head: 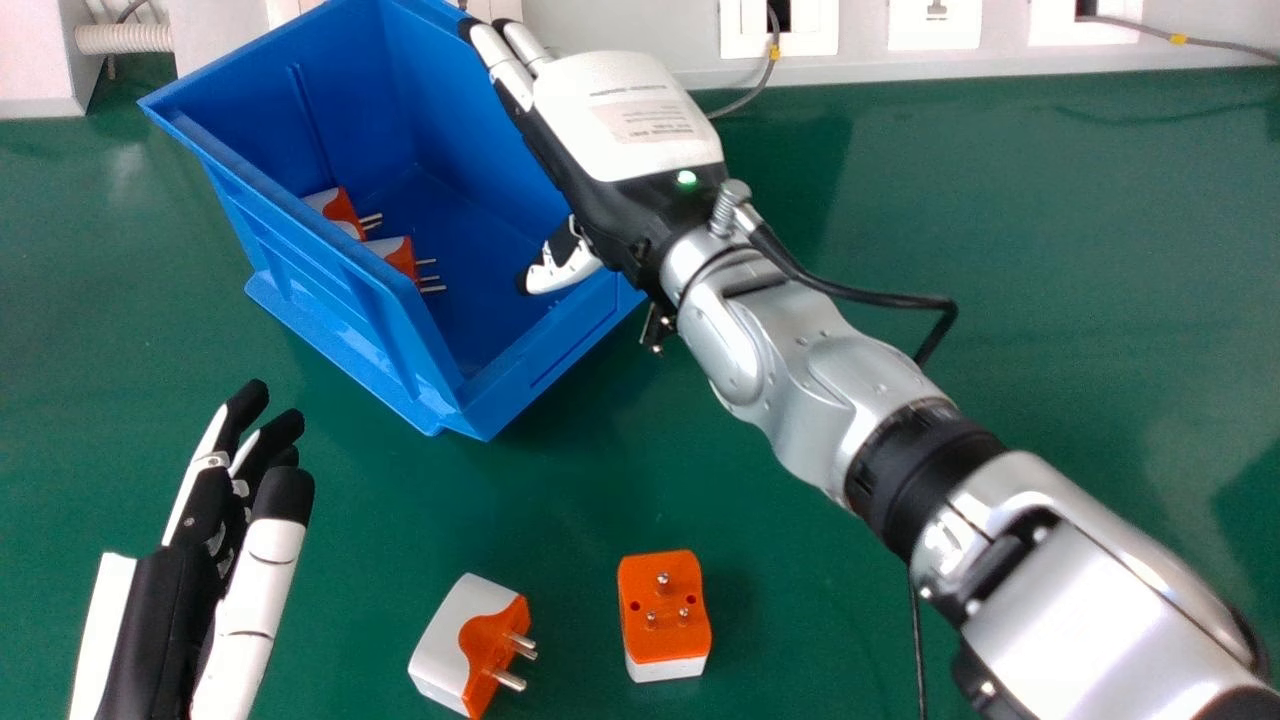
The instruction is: Pick all objects and put in blue box
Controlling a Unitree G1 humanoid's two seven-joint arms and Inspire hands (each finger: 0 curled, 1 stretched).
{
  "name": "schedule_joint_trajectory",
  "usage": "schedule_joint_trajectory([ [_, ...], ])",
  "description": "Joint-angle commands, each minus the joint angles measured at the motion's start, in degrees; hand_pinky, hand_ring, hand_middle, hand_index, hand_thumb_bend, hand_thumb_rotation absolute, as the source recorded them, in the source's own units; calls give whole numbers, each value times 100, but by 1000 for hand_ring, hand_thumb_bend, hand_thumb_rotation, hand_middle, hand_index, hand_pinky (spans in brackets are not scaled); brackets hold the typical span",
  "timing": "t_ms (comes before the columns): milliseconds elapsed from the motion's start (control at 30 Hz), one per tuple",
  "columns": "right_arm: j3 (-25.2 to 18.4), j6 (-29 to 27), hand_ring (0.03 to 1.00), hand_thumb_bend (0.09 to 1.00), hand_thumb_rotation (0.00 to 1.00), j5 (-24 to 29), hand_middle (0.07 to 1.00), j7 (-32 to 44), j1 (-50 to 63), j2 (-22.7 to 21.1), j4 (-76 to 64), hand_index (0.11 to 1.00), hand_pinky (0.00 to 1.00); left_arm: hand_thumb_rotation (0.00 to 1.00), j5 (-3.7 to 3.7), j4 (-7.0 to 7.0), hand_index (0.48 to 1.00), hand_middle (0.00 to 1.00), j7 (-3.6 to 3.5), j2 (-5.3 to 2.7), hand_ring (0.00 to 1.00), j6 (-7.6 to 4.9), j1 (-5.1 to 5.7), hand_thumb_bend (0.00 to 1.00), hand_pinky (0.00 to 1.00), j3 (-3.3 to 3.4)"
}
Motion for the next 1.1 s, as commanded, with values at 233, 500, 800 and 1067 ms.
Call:
schedule_joint_trajectory([
  [233,-683,399,906,455,32,190,999,515,2002,-609,-3655,980,844,913,-1,-46,930,904,-59,187,906,102,-183,761,908,77],
  [500,-1282,927,906,461,20,292,997,1141,4469,-1020,-6729,980,849,912,146,214,925,895,-120,246,897,35,-592,748,866,-113],
  [800,-1536,983,912,454,15,213,998,1421,5753,-1248,-7723,991,840,911,164,352,929,896,-262,292,901,-25,-794,743,864,-247],
  [1067,-1690,415,934,457,53,400,1000,1247,6682,-1352,-7803,999,877,909,45,584,933,902,-339,372,902,-152,-936,763,863,-191],
])
